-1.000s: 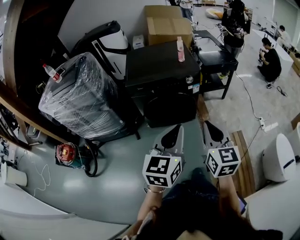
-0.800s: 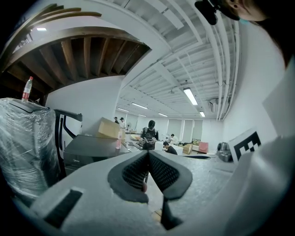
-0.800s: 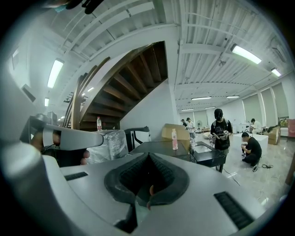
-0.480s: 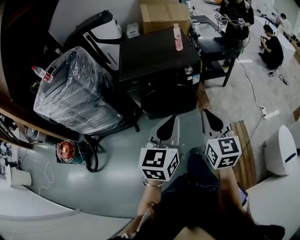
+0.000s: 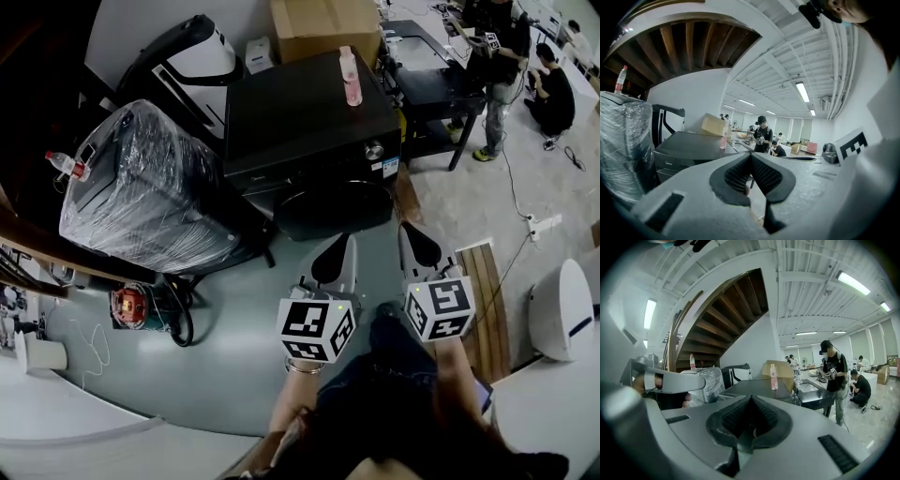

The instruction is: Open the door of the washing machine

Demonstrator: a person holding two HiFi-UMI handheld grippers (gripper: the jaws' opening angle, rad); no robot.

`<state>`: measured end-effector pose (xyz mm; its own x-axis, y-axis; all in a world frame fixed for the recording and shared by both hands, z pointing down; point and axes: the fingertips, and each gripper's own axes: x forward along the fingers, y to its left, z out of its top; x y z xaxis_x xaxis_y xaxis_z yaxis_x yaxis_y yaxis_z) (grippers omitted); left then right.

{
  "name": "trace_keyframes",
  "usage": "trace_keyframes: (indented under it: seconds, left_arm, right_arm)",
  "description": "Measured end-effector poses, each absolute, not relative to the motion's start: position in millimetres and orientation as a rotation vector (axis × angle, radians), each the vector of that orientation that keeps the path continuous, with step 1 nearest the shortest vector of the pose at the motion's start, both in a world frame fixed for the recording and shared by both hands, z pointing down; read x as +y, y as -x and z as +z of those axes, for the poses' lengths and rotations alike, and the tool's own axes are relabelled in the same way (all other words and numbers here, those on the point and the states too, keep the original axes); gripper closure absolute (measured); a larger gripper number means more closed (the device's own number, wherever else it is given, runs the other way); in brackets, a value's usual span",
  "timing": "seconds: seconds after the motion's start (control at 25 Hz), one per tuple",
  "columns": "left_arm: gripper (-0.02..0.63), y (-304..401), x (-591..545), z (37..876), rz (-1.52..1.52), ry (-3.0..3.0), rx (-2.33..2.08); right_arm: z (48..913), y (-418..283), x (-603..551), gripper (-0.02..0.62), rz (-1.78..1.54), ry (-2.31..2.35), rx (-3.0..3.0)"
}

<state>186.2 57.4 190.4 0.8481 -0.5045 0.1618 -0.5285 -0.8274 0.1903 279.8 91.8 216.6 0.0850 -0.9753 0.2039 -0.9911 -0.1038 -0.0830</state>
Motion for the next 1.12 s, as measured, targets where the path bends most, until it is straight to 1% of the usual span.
trace_keyframes:
  seconds: [0.48,0.88,1.12]
  left_arm:
    - [0.592,-241.5,-13.7,228.5,0.166,-2.717,-0.881]
    - [0.592,-258.2,-50.9,266.1,0.202,-2.673,-0.943]
    - [0.592,-268.8,-73.4,289.1,0.237,-2.686,-0.925]
  right_arm:
    - [261.1,-333.4,21.0,0.595,0.399,-2.114,-2.082]
    - [304.8,-353.0,-22.5,0.591,0.419,-1.985,-2.089]
    - [329.4,-363.4,-47.1,0.569,0.406,-1.942,-2.062]
